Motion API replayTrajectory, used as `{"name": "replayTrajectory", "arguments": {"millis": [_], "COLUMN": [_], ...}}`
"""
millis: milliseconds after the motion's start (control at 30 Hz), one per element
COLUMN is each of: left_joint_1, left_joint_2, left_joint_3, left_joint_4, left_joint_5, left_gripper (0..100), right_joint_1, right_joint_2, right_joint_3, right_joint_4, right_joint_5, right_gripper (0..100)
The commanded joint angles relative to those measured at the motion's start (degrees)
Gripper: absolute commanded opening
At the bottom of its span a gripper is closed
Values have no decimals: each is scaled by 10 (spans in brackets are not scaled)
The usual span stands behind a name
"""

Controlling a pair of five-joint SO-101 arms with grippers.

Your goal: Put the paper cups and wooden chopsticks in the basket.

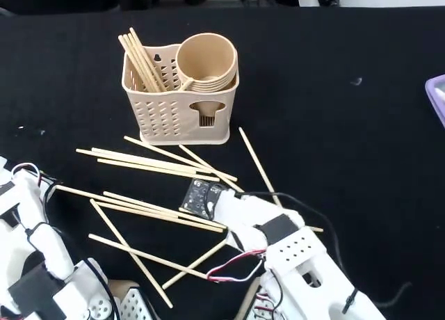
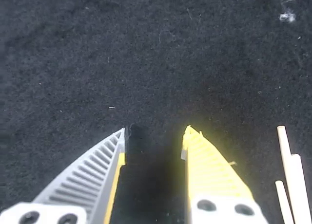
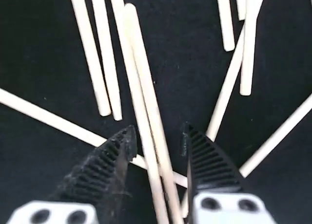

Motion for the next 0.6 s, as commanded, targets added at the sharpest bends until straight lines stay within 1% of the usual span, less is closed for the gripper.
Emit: {"name": "replayTrajectory", "arguments": {"millis": [0, 100, 333, 400, 467, 567], "left_joint_1": [-6, -6, -6, -6, -6, -6], "left_joint_2": [-9, -9, -9, -9, -9, -9], "left_joint_3": [-17, -17, -18, -18, -18, -18], "left_joint_4": [-10, -10, -10, -10, -10, -10], "left_joint_5": [-4, -4, -4, -4, -4, -4], "left_gripper": [191, 191, 191, 191, 191, 191], "right_joint_1": [36, 50, 49, 49, 49, 53], "right_joint_2": [-10, -10, -9, -9, -9, -14], "right_joint_3": [3, 19, 22, 19, 19, 12], "right_joint_4": [-38, -59, -58, -45, -39, -36], "right_joint_5": [24, 47, 55, 69, 93, 98], "right_gripper": [155, 155, 147, 93, 13, 9]}}
